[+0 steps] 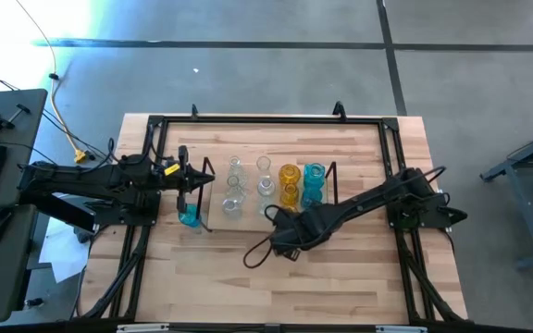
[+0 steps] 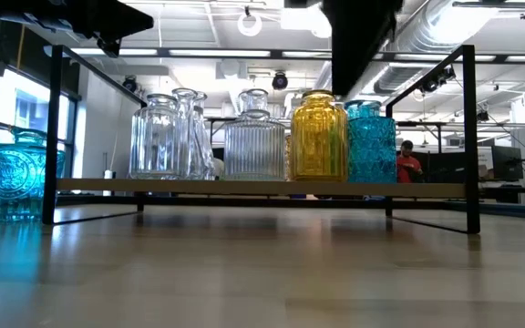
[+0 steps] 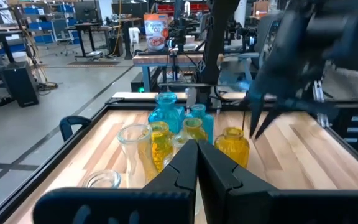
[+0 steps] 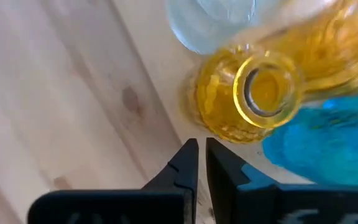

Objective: Sort vases onto shelf
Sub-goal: Put the yellow vase on the shelf aligned with the other yellow vases, then put the blue vase on the shelf aligned with the other blue vases

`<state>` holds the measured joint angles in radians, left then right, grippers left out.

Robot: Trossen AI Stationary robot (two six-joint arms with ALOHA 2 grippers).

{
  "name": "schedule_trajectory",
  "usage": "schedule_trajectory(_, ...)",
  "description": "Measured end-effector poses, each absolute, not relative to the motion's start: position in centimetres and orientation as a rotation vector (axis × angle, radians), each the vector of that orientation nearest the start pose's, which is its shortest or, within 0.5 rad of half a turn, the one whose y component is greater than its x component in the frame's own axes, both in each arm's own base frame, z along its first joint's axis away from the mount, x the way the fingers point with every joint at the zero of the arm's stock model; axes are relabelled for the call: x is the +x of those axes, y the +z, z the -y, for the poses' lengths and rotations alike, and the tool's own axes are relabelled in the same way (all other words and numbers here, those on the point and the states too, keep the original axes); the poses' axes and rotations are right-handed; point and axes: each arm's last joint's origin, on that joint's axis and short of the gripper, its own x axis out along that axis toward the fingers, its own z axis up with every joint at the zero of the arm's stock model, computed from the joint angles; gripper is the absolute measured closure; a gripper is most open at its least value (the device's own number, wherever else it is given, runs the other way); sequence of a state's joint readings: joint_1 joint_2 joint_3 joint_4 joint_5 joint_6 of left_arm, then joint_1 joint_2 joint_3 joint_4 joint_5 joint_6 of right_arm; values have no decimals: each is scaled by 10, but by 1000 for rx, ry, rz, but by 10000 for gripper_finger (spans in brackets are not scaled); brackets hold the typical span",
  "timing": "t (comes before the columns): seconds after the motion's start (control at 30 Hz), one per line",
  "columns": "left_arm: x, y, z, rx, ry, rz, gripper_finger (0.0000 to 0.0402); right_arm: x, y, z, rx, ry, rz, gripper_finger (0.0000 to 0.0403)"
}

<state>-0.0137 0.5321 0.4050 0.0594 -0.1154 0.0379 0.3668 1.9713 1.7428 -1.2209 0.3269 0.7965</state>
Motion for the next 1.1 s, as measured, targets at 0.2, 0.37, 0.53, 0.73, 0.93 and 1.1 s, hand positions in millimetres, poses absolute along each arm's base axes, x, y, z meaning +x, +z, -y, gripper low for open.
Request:
schedule_trajectory(0.2, 128, 276, -1, 68, 96, -89, 402, 359, 299, -149, -22, -333, -1201, 392)
schedule_trajectory(0.37, 114, 296, 2, 53, 62, -219, 402, 347, 303, -164, -181, -246, -1126, 401)
schedule_trajectory(0.53, 105, 314, 8, -16, 16, -376, 402, 327, 300, -165, -175, -235, -1066, 403)
schedule_trajectory(0.73, 97, 319, 17, -153, 19, -731, 402, 286, 327, -162, -116, -217, -889, 403)
schedule_trajectory(0.93, 96, 303, 28, -346, 136, -1107, 394, 247, 351, -153, -100, -245, -752, 403)
schedule_trajectory(1.1, 107, 287, 41, -344, 171, -1210, 364, 238, 360, -151, -132, -228, -719, 403)
